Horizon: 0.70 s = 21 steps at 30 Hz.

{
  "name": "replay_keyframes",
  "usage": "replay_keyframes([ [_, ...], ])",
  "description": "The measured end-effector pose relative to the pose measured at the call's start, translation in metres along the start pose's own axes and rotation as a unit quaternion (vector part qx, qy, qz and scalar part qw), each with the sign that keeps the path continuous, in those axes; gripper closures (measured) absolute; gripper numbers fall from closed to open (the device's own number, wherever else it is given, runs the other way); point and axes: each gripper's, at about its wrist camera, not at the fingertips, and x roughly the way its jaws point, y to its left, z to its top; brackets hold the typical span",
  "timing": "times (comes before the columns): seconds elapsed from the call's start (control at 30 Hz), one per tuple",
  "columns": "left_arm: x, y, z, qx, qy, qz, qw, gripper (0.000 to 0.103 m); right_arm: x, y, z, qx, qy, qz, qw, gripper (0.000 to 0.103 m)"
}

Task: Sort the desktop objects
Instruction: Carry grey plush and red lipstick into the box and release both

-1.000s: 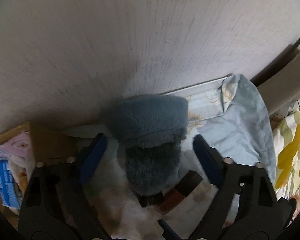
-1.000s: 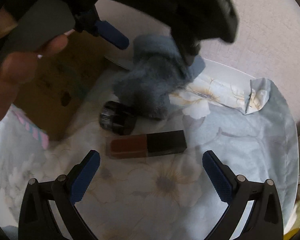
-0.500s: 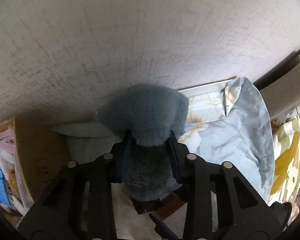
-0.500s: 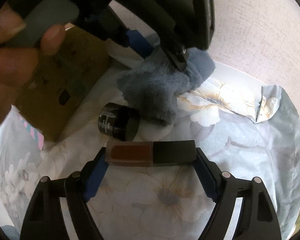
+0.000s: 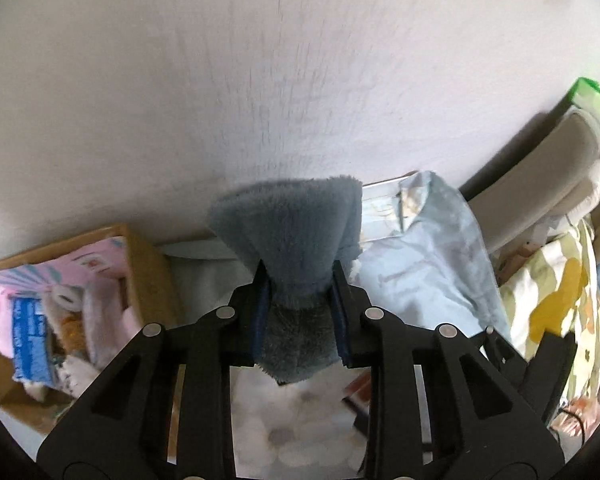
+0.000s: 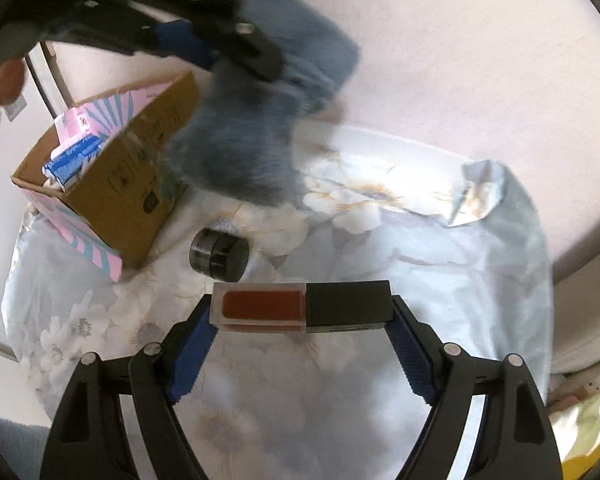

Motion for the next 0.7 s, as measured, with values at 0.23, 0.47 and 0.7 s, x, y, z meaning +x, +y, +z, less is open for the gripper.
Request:
replay_keyframes([
  [0.23,-0.054,0.006,-0.014,-0.002,-0.015,-0.015,0.9998,0.079,-0.032,0.012,0.029,0.006,0.007,-0.005,1.0,0.023],
  [0.47,-0.103,0.039,-0.033,-0.012,-0.038,-0.024,0.9989,0.079,-0.066,0.034,0.053,-0.002,-0.01,-0.008,1.0,0.023],
  [0.7,-0.149,0.114,-0.048,-0.036,-0.063,0.014,0.9973,0.079,-0.083,0.076,0.099,-0.023,-0.04,0.024,0.999,0.023],
])
